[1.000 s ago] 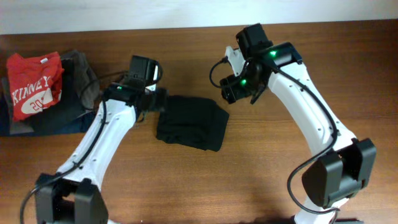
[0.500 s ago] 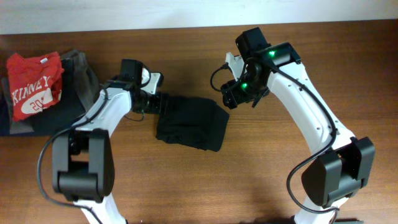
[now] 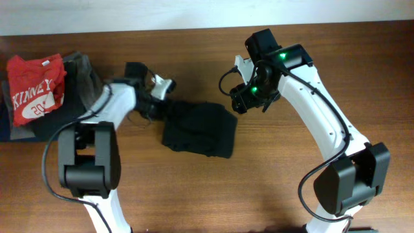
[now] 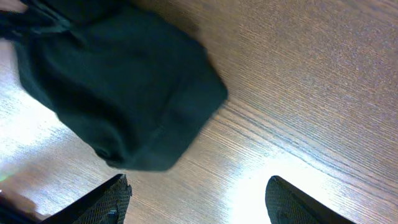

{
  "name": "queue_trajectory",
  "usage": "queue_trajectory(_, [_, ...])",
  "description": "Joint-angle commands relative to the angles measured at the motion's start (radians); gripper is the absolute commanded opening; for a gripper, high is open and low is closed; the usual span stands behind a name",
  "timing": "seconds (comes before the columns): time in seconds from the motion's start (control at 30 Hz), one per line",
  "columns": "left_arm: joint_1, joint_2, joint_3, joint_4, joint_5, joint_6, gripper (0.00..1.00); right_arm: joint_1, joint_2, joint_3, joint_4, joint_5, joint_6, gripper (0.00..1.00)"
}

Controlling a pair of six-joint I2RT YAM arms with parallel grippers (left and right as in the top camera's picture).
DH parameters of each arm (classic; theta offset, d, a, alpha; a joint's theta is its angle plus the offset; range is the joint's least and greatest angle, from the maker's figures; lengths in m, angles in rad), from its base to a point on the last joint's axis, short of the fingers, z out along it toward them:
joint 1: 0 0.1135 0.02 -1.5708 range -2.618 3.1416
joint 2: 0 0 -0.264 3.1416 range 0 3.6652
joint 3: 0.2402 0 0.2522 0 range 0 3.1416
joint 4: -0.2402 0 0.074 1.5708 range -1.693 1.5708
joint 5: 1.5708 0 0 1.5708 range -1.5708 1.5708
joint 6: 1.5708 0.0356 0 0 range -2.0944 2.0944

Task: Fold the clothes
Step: 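Grasp the folded black shirt with the left gripper and place it on the left stack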

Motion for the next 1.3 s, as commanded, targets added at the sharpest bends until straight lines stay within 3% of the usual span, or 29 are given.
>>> queue_trajectory(0.0, [0.108,-0.058,0.216,-0.127,0.043,0.015,0.00,0.002,0.002,0.000,-0.014,0.028,-0.003,0.74])
queue_trajectory(0.1, [0.206,-0.059,0.377,-0.187,0.170,0.010,0.00,0.002,0.002,0.000,-0.017,0.028,-0.003,0.74])
queue_trajectory(0.6, [0.580,-0.058,0.626,-0.163,0.151,-0.036,0.00,0.002,0.002,0.000,-0.018,0.047,-0.003,0.74])
queue_trajectory(0.9, [0.703,-0.058,0.693,0.032,0.144,-0.212,0.00,0.002,0.002,0.000,-0.018,0.047,-0.003,0.74])
queue_trajectory(1.27, [0.723,-0.058,0.692,-0.110,-0.322,-0.211,0.00,0.002,0.002,0.000,-0.020,0.047,-0.003,0.74])
